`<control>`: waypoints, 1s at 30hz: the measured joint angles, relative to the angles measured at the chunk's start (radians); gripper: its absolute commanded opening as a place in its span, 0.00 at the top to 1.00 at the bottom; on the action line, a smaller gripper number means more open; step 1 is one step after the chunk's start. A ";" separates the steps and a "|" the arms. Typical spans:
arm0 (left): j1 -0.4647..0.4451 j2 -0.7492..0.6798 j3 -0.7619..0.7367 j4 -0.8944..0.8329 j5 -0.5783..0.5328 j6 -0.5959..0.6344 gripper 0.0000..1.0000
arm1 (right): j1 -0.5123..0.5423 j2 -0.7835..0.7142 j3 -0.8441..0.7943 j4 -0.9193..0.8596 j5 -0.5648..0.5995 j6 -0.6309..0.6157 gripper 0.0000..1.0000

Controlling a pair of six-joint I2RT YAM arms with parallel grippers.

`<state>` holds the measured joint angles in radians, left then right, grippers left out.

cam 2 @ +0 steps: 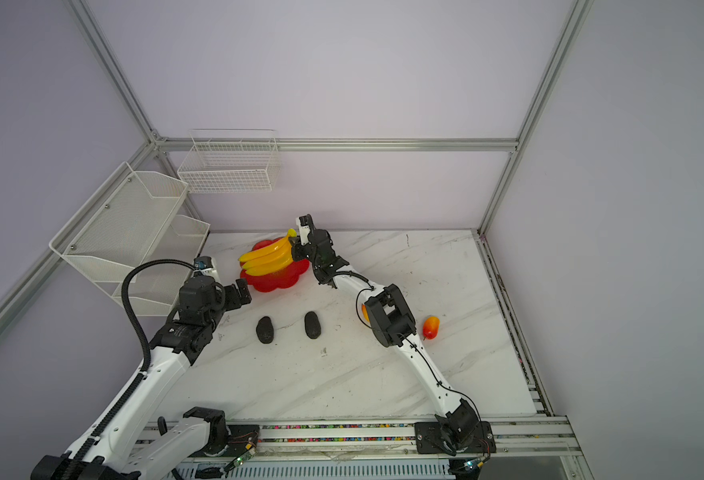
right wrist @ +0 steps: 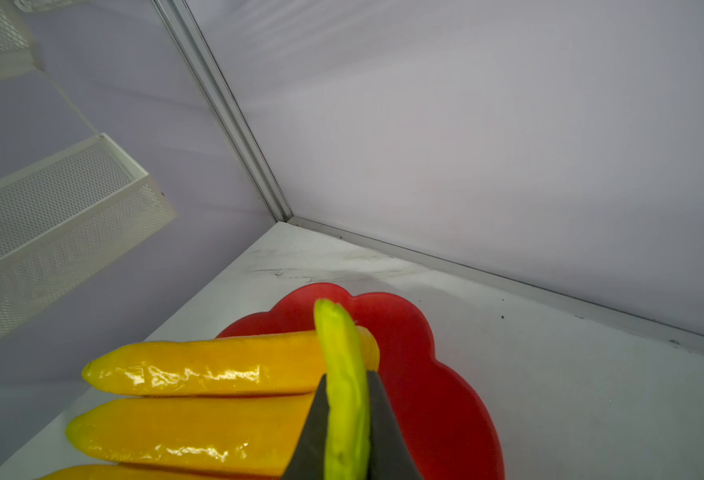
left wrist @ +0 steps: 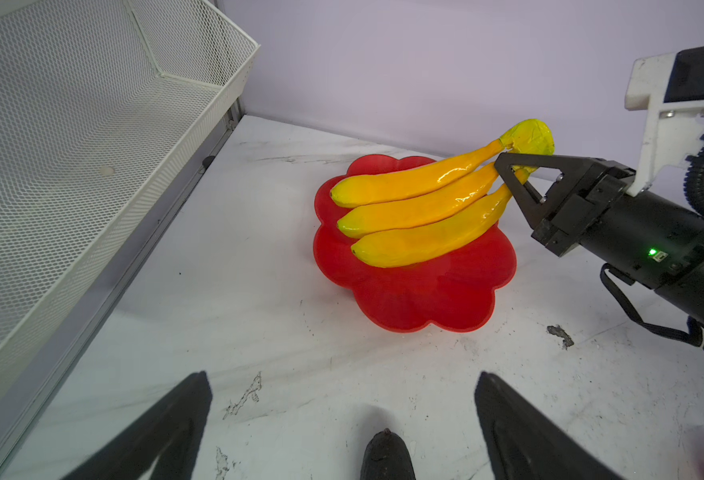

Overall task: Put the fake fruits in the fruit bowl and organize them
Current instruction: 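Lift the banana bunch with the right gripper and lower it into the red bowl, then release the bananas and withdraw the right gripper while the left gripper grasps an avocado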

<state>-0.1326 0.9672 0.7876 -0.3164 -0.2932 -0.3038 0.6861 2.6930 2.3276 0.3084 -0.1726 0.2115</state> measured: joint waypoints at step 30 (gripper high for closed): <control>0.001 0.297 0.080 -0.286 0.129 -0.074 0.18 | 0.000 -0.053 -0.161 0.015 0.065 -0.022 0.15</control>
<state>-0.1318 1.2644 0.8680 -0.6029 -0.1638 -0.3775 0.6865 2.6404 2.1662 0.3237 -0.1078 0.1894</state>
